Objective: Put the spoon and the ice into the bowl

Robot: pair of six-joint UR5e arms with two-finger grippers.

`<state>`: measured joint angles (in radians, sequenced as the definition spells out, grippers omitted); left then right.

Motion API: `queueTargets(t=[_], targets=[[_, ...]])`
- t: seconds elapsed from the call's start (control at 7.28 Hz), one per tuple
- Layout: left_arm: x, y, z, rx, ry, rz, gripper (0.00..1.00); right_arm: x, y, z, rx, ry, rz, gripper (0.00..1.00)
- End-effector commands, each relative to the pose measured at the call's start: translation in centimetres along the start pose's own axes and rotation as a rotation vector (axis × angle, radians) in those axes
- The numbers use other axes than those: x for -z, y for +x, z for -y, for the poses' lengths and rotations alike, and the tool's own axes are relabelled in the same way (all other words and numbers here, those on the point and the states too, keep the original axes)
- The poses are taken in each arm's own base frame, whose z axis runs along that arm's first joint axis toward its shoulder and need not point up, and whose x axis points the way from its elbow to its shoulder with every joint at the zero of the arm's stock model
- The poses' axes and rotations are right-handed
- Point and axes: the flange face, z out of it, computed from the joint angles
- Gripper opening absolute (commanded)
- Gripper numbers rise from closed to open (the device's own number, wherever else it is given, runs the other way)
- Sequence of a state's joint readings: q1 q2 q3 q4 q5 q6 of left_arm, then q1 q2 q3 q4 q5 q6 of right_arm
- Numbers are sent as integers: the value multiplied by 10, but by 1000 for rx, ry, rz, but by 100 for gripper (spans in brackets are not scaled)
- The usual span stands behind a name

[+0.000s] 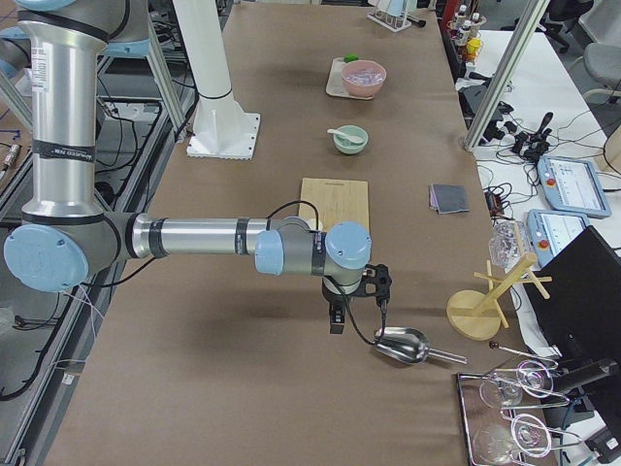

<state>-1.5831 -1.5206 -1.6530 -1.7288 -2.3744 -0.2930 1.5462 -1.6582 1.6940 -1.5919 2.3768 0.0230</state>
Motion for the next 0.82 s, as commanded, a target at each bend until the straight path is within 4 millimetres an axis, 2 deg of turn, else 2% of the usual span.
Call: queueTargets(t=[0.0, 0.69], targets=[[0, 0, 0, 4, -1, 0, 98, 1, -1, 1, 4, 3, -1, 100], [-4, -3, 2, 1, -6, 1, 98, -1, 0, 0, -2, -2, 4, 100]])
